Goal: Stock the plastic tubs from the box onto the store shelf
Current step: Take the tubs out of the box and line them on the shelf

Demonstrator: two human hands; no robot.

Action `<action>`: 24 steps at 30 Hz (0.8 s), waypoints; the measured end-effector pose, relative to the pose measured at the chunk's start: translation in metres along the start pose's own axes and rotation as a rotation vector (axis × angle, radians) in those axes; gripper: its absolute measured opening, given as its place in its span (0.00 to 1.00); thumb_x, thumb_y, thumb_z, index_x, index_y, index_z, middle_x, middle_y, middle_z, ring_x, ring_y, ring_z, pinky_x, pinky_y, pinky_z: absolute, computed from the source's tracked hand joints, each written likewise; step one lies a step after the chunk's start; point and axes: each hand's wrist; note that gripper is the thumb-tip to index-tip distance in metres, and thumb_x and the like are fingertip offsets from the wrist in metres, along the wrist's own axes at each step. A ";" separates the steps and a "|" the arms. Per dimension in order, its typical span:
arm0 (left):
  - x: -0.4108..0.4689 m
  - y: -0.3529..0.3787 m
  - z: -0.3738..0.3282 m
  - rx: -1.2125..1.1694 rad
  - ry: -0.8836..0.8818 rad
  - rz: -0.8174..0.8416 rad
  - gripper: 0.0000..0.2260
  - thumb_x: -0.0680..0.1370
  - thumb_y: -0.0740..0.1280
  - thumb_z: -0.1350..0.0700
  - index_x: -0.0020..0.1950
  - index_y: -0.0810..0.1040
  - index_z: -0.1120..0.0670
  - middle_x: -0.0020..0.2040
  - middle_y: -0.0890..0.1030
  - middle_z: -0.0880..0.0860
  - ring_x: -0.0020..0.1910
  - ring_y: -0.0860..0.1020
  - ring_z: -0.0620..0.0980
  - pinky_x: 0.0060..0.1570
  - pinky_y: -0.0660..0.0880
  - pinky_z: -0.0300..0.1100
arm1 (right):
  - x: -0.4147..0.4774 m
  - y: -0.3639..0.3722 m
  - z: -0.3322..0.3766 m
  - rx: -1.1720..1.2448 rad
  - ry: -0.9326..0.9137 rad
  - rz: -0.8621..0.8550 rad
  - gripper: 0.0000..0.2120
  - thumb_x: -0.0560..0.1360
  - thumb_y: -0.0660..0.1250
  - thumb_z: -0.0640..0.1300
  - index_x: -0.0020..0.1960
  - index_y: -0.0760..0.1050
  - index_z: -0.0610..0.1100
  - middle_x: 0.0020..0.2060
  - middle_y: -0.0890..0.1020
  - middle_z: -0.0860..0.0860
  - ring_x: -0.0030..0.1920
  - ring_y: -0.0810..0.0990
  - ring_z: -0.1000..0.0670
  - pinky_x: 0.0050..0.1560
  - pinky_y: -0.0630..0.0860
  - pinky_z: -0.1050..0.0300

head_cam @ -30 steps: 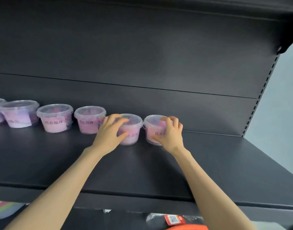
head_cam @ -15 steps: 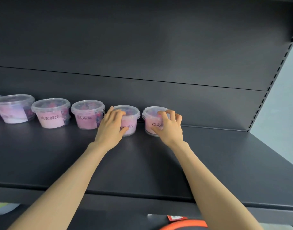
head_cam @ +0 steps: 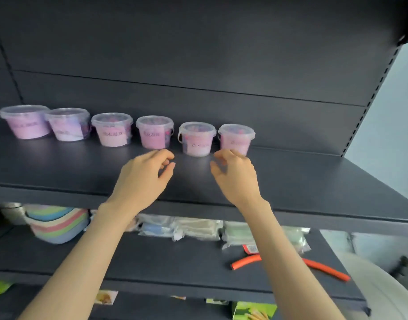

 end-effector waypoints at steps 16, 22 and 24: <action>-0.346 -0.101 0.064 -0.079 -0.246 0.467 0.05 0.75 0.69 0.57 0.49 0.80 0.55 0.39 0.84 0.51 0.37 0.81 0.54 0.35 0.77 0.45 | -0.343 0.125 0.123 0.017 0.356 0.361 0.06 0.75 0.65 0.44 0.49 0.79 0.45 0.47 0.81 0.47 0.44 0.80 0.42 0.41 0.76 0.51; -0.386 -0.116 0.087 -0.106 -0.333 0.441 0.05 0.74 0.70 0.60 0.49 0.80 0.56 0.36 0.82 0.50 0.36 0.80 0.52 0.34 0.76 0.44 | -0.373 0.144 0.142 -0.030 0.315 0.461 0.07 0.76 0.63 0.49 0.49 0.78 0.49 0.47 0.82 0.49 0.42 0.80 0.44 0.44 0.77 0.51; -0.404 -0.120 0.095 -0.109 -0.389 0.439 0.06 0.73 0.70 0.61 0.49 0.80 0.56 0.36 0.82 0.49 0.33 0.80 0.50 0.30 0.75 0.40 | -0.379 0.154 0.150 0.003 0.336 0.500 0.08 0.75 0.67 0.46 0.52 0.80 0.47 0.48 0.83 0.48 0.44 0.81 0.45 0.42 0.71 0.61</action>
Point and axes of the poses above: each hand's wrist, its own x-axis towards the middle knuckle, its own y-axis out of the palm, z = x × y
